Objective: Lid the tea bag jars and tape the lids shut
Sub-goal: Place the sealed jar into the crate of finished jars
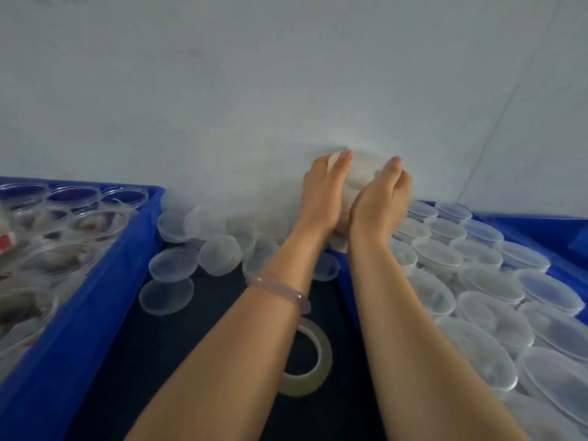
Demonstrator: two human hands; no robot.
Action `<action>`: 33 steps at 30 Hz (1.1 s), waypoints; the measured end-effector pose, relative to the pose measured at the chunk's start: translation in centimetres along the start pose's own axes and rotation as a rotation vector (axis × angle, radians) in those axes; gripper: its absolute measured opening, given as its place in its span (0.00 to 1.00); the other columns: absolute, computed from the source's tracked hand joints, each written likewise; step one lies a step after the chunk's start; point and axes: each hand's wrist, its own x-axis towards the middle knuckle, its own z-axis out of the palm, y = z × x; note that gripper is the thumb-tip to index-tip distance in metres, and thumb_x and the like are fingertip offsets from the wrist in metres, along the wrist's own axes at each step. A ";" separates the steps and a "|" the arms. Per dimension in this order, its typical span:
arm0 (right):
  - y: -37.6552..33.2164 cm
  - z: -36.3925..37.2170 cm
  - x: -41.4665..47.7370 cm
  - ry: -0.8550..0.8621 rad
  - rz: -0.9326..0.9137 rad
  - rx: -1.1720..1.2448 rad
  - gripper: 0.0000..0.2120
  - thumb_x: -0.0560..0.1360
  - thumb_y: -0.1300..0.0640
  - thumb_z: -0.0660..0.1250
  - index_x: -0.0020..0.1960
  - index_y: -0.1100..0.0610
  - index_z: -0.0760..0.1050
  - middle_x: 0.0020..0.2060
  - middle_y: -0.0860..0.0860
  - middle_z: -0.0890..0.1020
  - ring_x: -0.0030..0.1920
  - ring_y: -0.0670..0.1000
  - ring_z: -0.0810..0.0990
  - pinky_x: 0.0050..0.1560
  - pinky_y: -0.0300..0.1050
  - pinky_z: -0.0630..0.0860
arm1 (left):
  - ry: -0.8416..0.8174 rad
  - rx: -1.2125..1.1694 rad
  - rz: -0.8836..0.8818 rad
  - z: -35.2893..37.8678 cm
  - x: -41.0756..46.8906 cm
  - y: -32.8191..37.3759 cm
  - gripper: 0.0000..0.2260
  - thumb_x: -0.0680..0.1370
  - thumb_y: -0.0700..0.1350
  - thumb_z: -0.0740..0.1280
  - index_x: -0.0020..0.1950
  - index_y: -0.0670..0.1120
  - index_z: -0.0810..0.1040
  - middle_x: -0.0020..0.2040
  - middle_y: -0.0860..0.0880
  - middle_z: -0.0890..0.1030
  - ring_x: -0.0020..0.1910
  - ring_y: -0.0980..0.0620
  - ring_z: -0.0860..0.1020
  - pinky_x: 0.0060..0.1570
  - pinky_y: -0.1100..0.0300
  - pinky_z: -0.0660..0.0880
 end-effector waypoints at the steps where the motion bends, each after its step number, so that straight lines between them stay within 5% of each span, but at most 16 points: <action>1: -0.1 0.2 2.5 0.033 -0.001 -0.010 0.18 0.82 0.48 0.53 0.55 0.58 0.77 0.47 0.52 0.81 0.54 0.55 0.77 0.58 0.49 0.70 | -0.055 0.010 -0.020 1.5 1.6 0.0 0.23 0.73 0.55 0.61 0.59 0.39 0.77 0.57 0.40 0.79 0.59 0.43 0.76 0.62 0.55 0.71; 3: 0.2 0.2 7.1 0.085 0.004 -0.041 0.17 0.82 0.48 0.52 0.48 0.56 0.76 0.40 0.47 0.78 0.47 0.51 0.76 0.47 0.42 0.66 | -0.146 0.023 -0.097 4.3 3.9 -0.7 0.29 0.73 0.57 0.64 0.68 0.40 0.72 0.68 0.41 0.73 0.68 0.46 0.71 0.67 0.59 0.64; 5: 1.1 -0.1 11.0 0.134 0.010 -0.075 0.19 0.82 0.48 0.51 0.50 0.58 0.77 0.40 0.47 0.78 0.46 0.50 0.74 0.43 0.38 0.63 | -0.153 0.027 -0.158 7.0 5.2 -2.2 0.27 0.77 0.55 0.65 0.72 0.44 0.67 0.70 0.47 0.71 0.67 0.50 0.70 0.59 0.67 0.63; 7: 2.7 -0.3 13.9 0.165 0.016 -0.120 0.24 0.82 0.46 0.49 0.57 0.61 0.77 0.51 0.53 0.80 0.52 0.53 0.76 0.51 0.44 0.67 | -0.153 0.004 -0.224 9.4 5.9 -4.1 0.23 0.76 0.50 0.67 0.69 0.45 0.67 0.63 0.50 0.73 0.61 0.52 0.73 0.54 0.64 0.66; 10: 5.6 -0.1 16.9 0.183 0.024 -0.164 0.28 0.83 0.44 0.46 0.61 0.62 0.76 0.60 0.59 0.77 0.58 0.57 0.75 0.59 0.49 0.67 | -0.217 0.086 -0.255 11.4 6.9 -7.0 0.23 0.76 0.40 0.66 0.71 0.46 0.66 0.68 0.47 0.71 0.64 0.52 0.70 0.61 0.60 0.68; 14: 9.1 0.5 19.1 0.131 0.096 -0.185 0.30 0.82 0.40 0.45 0.64 0.60 0.73 0.61 0.57 0.77 0.63 0.59 0.72 0.66 0.53 0.65 | -0.263 0.210 -0.216 12.3 8.1 -9.2 0.26 0.78 0.33 0.57 0.76 0.44 0.61 0.73 0.44 0.66 0.62 0.56 0.73 0.55 0.74 0.67; 19: 11.6 2.0 20.2 0.088 0.165 -0.246 0.25 0.80 0.38 0.48 0.69 0.48 0.69 0.64 0.57 0.74 0.68 0.59 0.67 0.66 0.52 0.62 | -0.273 0.166 -0.259 13.5 9.0 -10.7 0.26 0.77 0.32 0.54 0.75 0.45 0.61 0.75 0.44 0.62 0.73 0.46 0.61 0.71 0.54 0.62; 23: 12.9 2.2 21.5 0.006 0.068 -0.269 0.23 0.82 0.45 0.53 0.70 0.56 0.70 0.66 0.56 0.74 0.66 0.54 0.72 0.57 0.40 0.64 | -0.295 0.180 -0.288 13.8 9.5 -11.5 0.30 0.75 0.31 0.53 0.77 0.45 0.58 0.76 0.44 0.60 0.75 0.46 0.59 0.70 0.57 0.60; 28: 13.1 2.1 21.0 -0.045 0.080 -0.328 0.21 0.82 0.52 0.57 0.73 0.58 0.66 0.69 0.56 0.72 0.70 0.55 0.69 0.67 0.45 0.64 | -0.283 0.083 -0.349 13.3 8.5 -11.7 0.30 0.75 0.29 0.52 0.76 0.46 0.61 0.75 0.46 0.64 0.74 0.48 0.62 0.70 0.55 0.62; 30: 11.9 2.0 20.4 0.063 0.010 -0.357 0.19 0.81 0.53 0.57 0.69 0.58 0.70 0.66 0.56 0.75 0.67 0.55 0.71 0.67 0.46 0.66 | -0.252 0.055 -0.323 12.3 8.2 -11.3 0.26 0.77 0.30 0.53 0.75 0.45 0.63 0.73 0.46 0.67 0.72 0.49 0.65 0.70 0.55 0.64; 33: 8.1 2.9 18.0 0.070 -0.111 -0.231 0.09 0.80 0.55 0.60 0.54 0.56 0.77 0.51 0.51 0.80 0.47 0.45 0.77 0.48 0.28 0.68 | -0.137 -0.024 -0.290 9.9 8.4 -8.7 0.20 0.79 0.32 0.56 0.71 0.42 0.69 0.68 0.44 0.73 0.68 0.48 0.71 0.68 0.53 0.68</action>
